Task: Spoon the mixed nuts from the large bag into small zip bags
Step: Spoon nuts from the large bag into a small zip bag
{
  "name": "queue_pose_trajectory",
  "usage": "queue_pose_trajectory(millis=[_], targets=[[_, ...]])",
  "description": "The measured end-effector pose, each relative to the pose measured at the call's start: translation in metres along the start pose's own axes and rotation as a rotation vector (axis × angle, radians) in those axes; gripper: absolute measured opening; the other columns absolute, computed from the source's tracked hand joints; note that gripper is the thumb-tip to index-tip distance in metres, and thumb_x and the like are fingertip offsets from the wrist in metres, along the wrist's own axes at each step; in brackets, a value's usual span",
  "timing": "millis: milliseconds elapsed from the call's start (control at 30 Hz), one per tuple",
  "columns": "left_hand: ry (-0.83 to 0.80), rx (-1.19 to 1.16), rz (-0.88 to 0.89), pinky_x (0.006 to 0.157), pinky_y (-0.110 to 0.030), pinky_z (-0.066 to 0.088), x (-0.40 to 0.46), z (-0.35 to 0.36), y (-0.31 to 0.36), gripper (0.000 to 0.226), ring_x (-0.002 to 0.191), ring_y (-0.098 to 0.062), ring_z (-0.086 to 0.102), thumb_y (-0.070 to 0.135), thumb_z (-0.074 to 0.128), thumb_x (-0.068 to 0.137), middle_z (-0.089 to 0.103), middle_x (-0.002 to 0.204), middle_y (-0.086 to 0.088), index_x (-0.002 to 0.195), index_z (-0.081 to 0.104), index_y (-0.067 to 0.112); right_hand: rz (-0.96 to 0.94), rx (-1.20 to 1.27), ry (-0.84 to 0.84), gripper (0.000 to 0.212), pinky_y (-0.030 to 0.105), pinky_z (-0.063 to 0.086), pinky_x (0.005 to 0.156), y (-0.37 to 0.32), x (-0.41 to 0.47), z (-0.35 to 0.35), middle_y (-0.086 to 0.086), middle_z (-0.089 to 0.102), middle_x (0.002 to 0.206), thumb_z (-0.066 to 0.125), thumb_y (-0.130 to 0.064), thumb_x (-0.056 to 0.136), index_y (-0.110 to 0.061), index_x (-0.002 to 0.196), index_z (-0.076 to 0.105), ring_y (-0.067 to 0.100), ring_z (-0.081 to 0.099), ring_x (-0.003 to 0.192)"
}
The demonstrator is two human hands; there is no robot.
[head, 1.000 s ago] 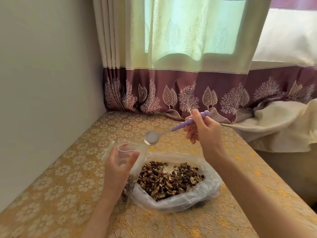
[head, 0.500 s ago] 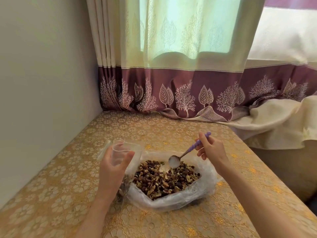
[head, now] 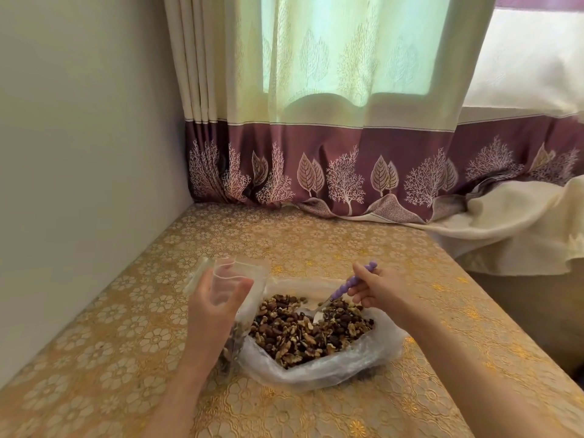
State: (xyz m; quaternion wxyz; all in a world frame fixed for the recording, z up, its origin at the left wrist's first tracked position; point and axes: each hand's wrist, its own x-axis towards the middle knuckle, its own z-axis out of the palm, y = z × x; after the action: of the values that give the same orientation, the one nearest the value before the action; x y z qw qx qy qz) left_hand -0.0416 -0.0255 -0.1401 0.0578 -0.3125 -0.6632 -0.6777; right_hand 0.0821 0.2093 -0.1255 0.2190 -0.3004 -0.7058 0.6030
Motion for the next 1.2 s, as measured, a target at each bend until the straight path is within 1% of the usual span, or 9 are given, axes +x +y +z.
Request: queue_pose_trajectory(millis=[67, 167, 300, 433, 600, 767, 933, 1067, 1200], targets=[[-0.003, -0.006, 0.002, 0.061, -0.009, 0.049, 0.000, 0.000, 0.001, 0.088, 0.080, 0.007, 0.064, 0.085, 0.056, 0.051, 0.066, 0.097, 0.010, 0.113, 0.056, 0.024, 0.025, 0.020, 0.005, 0.039, 0.016, 0.043, 0.041, 0.000, -0.001, 0.002, 0.018, 0.070, 0.072, 0.051, -0.030, 0.097, -0.002, 0.074, 0.065, 0.012, 0.060, 0.049], [0.002, -0.005, 0.002, 0.060, -0.008, 0.048, -0.001, 0.001, 0.003, 0.080, 0.080, 0.007, 0.065, 0.085, 0.056, 0.050, 0.067, 0.095, 0.009, 0.108, 0.055, 0.030, 0.064, 0.073, -0.012, 0.039, 0.016, 0.045, 0.041, 0.000, -0.005, 0.003, 0.014, 0.069, 0.066, 0.051, -0.027, 0.097, 0.002, 0.076, 0.065, 0.012, 0.060, 0.048], [0.003, -0.019, 0.007, 0.061, -0.008, 0.049, 0.000, 0.002, 0.003, 0.074, 0.079, 0.006, 0.065, 0.085, 0.057, 0.050, 0.067, 0.093, 0.010, 0.105, 0.054, 0.035, 0.082, 0.118, -0.054, 0.039, 0.016, 0.049, 0.044, -0.002, -0.010, 0.009, 0.018, 0.070, 0.071, 0.050, -0.024, 0.098, 0.006, 0.079, 0.066, 0.014, 0.062, 0.051], [0.004, -0.014, 0.013, 0.061, -0.008, 0.049, -0.001, 0.001, 0.001, 0.076, 0.080, 0.007, 0.064, 0.086, 0.056, 0.050, 0.067, 0.095, 0.008, 0.105, 0.055, 0.033, 0.087, 0.176, 0.034, 0.043, 0.016, 0.049, 0.042, -0.005, -0.010, 0.009, 0.012, 0.067, 0.057, 0.051, -0.023, 0.098, 0.001, 0.065, 0.065, 0.012, 0.061, 0.044], [-0.003, -0.009, 0.013, 0.061, -0.007, 0.048, 0.000, 0.002, 0.001, 0.072, 0.080, 0.006, 0.065, 0.084, 0.057, 0.052, 0.067, 0.094, 0.008, 0.104, 0.055, 0.035, 0.110, 0.253, 0.072, 0.040, 0.015, 0.048, 0.041, -0.006, -0.010, 0.000, 0.011, 0.069, 0.059, 0.049, -0.023, 0.098, 0.003, 0.073, 0.065, 0.010, 0.060, 0.044], [-0.008, 0.007, 0.002, 0.060, -0.007, 0.048, 0.001, 0.001, -0.001, 0.084, 0.080, 0.006, 0.064, 0.085, 0.057, 0.051, 0.067, 0.097, 0.006, 0.111, 0.056, 0.025, 0.048, 0.304, 0.094, 0.038, 0.015, 0.048, 0.041, -0.023, -0.011, -0.003, 0.011, 0.070, 0.062, 0.050, -0.024, 0.098, 0.004, 0.077, 0.064, 0.008, 0.059, 0.044], [-0.018, 0.026, -0.021, 0.062, -0.009, 0.050, 0.000, 0.001, -0.002, 0.078, 0.080, 0.006, 0.064, 0.086, 0.056, 0.050, 0.067, 0.094, 0.010, 0.108, 0.055, 0.033, -0.015, 0.382, 0.110, 0.037, 0.014, 0.045, 0.038, -0.054, -0.011, 0.002, 0.008, 0.068, 0.056, 0.052, -0.025, 0.097, -0.001, 0.071, 0.061, 0.006, 0.057, 0.040], [-0.014, 0.053, -0.033, 0.062, -0.014, 0.052, 0.000, 0.001, -0.004, 0.072, 0.080, 0.003, 0.065, 0.082, 0.058, 0.052, 0.068, 0.091, 0.012, 0.107, 0.055, 0.036, -0.063, 0.380, 0.047, 0.038, 0.013, 0.045, 0.037, -0.076, -0.015, 0.014, 0.006, 0.066, 0.053, 0.053, -0.027, 0.096, -0.002, 0.069, 0.062, 0.006, 0.057, 0.041], [-0.021, 0.058, -0.041, 0.068, -0.017, 0.054, 0.000, 0.001, -0.005, 0.089, 0.083, 0.003, 0.065, 0.086, 0.056, 0.049, 0.068, 0.095, 0.011, 0.116, 0.055, 0.027, -0.170, 0.336, -0.023, 0.038, 0.013, 0.044, 0.038, -0.092, -0.025, 0.035, 0.005, 0.065, 0.051, 0.052, -0.025, 0.097, -0.001, 0.068, 0.062, 0.007, 0.056, 0.040]])
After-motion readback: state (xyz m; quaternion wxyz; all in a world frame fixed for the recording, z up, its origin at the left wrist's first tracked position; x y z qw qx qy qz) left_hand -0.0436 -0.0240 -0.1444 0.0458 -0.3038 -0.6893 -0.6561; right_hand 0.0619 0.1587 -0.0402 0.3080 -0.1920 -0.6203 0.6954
